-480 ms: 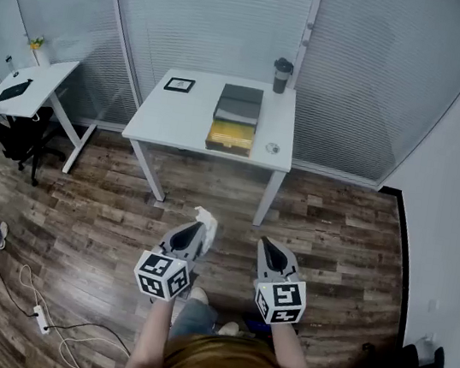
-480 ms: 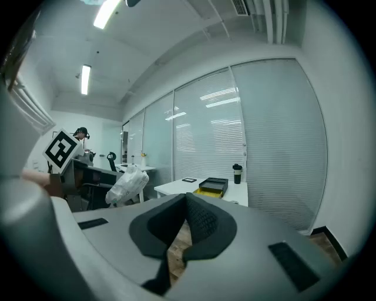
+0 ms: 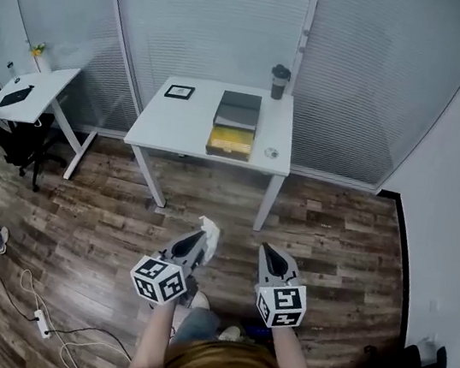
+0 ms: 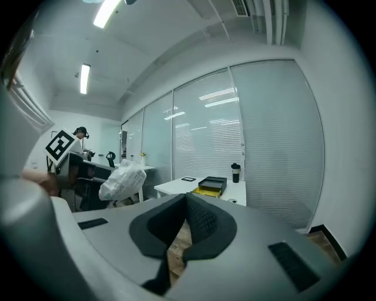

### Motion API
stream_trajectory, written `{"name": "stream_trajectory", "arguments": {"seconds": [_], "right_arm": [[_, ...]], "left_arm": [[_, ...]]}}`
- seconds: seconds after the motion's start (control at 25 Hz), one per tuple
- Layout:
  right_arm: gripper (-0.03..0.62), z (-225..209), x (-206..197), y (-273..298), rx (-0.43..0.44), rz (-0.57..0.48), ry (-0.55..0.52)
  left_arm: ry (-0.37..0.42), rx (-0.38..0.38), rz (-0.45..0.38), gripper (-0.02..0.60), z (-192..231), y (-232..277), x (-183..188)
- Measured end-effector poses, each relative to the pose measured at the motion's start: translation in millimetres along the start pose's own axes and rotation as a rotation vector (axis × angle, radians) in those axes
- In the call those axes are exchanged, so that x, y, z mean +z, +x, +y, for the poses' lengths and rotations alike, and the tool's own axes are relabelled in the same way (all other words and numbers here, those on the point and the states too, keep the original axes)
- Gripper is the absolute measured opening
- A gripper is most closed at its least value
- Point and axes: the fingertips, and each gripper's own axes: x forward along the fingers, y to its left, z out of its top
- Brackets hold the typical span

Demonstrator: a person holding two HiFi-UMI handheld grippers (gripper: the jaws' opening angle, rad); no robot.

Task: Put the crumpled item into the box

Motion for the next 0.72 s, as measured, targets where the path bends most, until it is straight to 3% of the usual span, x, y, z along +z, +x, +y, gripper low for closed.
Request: {"name": "stream_trajectory", "arguments": {"seconds": [0.2, 0.48, 0.72], "right_arm": [[0.012, 6, 4, -4, 0.021, -0.014, -0.027], [0.012, 23, 0, 2, 0.101, -0.018, -0.057], [0.012, -3, -3, 38, 0.092, -0.005, -0.046]], "left_arm": [[0.028, 0.058, -0.008, 0.029, 3, -7, 3], [0.037, 0.063, 0.004, 0.029, 0, -6, -6], [0.063, 0.077, 0.012, 0.029, 23, 32, 3]]}}
